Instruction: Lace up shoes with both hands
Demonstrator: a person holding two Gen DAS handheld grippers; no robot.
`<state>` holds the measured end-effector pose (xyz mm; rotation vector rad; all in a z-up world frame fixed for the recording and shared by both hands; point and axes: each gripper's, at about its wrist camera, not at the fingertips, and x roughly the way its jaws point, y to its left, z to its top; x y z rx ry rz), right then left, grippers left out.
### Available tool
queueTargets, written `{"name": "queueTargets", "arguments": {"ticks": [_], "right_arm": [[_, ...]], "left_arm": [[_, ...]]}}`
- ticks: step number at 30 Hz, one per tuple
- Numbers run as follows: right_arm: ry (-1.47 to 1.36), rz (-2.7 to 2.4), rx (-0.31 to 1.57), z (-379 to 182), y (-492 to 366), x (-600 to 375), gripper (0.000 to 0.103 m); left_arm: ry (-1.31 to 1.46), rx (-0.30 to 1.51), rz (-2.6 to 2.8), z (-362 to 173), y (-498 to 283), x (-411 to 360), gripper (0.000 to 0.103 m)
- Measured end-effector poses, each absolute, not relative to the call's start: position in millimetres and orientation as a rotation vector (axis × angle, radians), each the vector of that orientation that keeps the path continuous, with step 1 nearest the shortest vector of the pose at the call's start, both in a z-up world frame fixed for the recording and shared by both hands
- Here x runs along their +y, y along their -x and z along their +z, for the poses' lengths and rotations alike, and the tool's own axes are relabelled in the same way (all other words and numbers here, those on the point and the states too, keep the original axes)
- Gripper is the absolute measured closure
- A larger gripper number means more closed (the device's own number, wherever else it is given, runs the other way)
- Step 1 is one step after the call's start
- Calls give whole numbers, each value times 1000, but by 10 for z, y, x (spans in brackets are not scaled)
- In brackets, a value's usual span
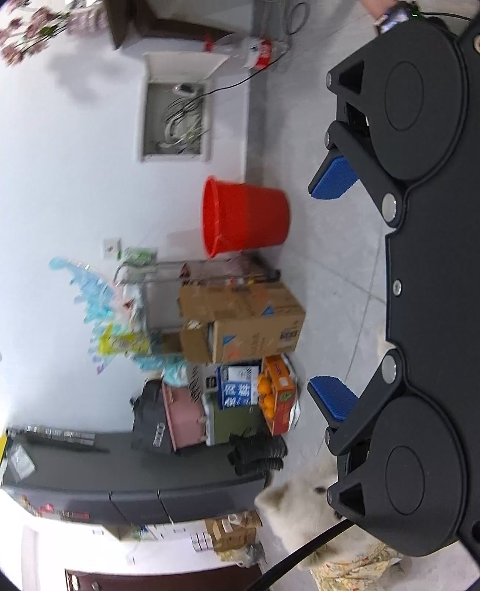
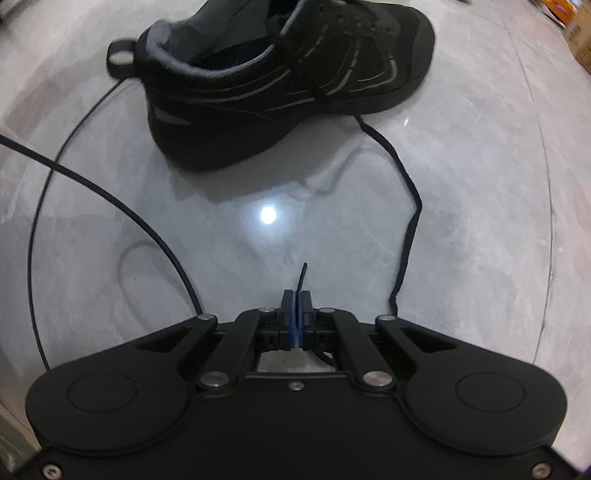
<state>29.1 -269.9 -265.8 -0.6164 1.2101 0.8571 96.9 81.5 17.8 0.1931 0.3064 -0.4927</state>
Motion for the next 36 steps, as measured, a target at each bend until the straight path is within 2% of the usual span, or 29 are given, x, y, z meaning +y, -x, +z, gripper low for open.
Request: {"name": "queueTargets", "arguments": {"ticks": [9,15,25,33,35,36], "right_arm": [[406,751,975,-1916,-449,-2889,102],[217,675,707,-1014,-735,-3056,102],[32,734,450,85,-942,-2914,101],[-32,824,380,482,-835,-2579,101],[-22,839,368,520,-787,-2499,101],[-17,845,363,534,-762,-2459,101]], "left_arm": [[-168,339,-523,-143,-941,697,0],[-141,352,-554,-462,-844,475,0],[-156,267,-604,-719,-657,-43,0],[-59,143,-582,-648,-636,-223,0],[-22,85,-589,-575,-608,-245,1],[-13,76,-596,-538,-606,-264,6]]}}
